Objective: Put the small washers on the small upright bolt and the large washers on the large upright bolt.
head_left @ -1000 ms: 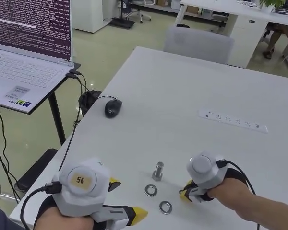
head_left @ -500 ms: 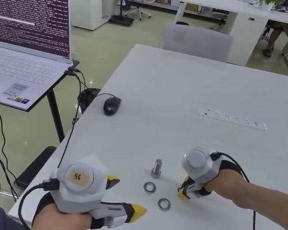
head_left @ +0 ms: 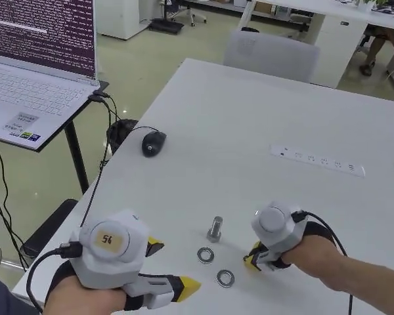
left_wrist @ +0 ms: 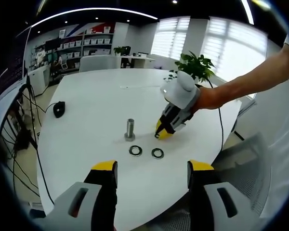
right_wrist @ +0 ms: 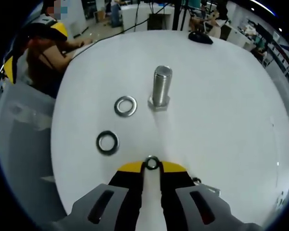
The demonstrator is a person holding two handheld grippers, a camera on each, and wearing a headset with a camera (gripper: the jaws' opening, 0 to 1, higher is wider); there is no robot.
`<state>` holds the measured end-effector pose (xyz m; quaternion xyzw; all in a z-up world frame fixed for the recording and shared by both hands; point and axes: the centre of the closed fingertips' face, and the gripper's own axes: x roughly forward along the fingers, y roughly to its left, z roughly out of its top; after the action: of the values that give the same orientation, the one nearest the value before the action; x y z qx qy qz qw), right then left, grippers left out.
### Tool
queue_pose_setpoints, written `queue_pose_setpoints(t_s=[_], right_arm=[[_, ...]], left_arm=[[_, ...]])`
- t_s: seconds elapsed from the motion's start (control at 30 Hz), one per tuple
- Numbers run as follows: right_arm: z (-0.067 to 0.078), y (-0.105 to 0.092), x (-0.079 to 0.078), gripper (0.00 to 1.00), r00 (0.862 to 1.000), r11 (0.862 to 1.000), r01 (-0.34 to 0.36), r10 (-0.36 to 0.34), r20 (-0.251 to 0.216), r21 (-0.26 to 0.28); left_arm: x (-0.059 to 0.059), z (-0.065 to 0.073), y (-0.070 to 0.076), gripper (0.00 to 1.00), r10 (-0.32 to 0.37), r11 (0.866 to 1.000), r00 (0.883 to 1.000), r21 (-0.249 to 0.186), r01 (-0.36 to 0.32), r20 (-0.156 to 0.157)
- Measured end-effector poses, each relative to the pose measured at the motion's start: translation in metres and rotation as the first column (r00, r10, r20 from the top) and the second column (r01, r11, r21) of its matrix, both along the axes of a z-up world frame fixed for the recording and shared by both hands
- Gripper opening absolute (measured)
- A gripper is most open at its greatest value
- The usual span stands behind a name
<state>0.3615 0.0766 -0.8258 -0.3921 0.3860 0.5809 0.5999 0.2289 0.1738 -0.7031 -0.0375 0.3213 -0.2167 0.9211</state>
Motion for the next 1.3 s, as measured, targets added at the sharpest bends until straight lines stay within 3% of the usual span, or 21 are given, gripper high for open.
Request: queue_pose_setpoints(t_s=[0.27, 0.4, 0.73, 1.0, 1.3], right_arm=[[0.002, -0.003, -0.003, 0.14, 1.0, 1.0, 0.021, -0.02, -0.009, 0.016], [0.004, -0.008, 0.001, 0.14, 0.997, 0.996, 0.074, -0.073, -0.022, 0.041], [0.013, -0.047, 0.014, 0.13, 0.979, 0.977, 0.205, -0.204, -0.03, 0.062], [0.036, -0.059, 0.035, 0.13, 0.967, 0.963, 0.251, -0.254, 0.015, 0.098], [0.062, -0.058, 0.049, 0.13, 0.975, 0.976, 0.189, -0.2, 0.097, 0.112]], left_arm=[[0.001, 0.0, 0.0, 0.58, 0.003, 1.0, 1.0, -0.003, -0.003, 0.0], [0.001, 0.0, 0.001, 0.58, 0.005, 1.0, 1.0, -0.005, -0.005, 0.0], [0.003, 0.0, 0.001, 0.58, 0.001, 1.0, 1.0, -0.004, -0.001, 0.002], [0.006, 0.002, -0.003, 0.58, -0.01, 1.0, 1.0, -0.005, 0.01, 0.007], [0.005, 0.003, -0.003, 0.58, -0.007, 1.0, 1.0, -0.006, 0.007, 0.007]])
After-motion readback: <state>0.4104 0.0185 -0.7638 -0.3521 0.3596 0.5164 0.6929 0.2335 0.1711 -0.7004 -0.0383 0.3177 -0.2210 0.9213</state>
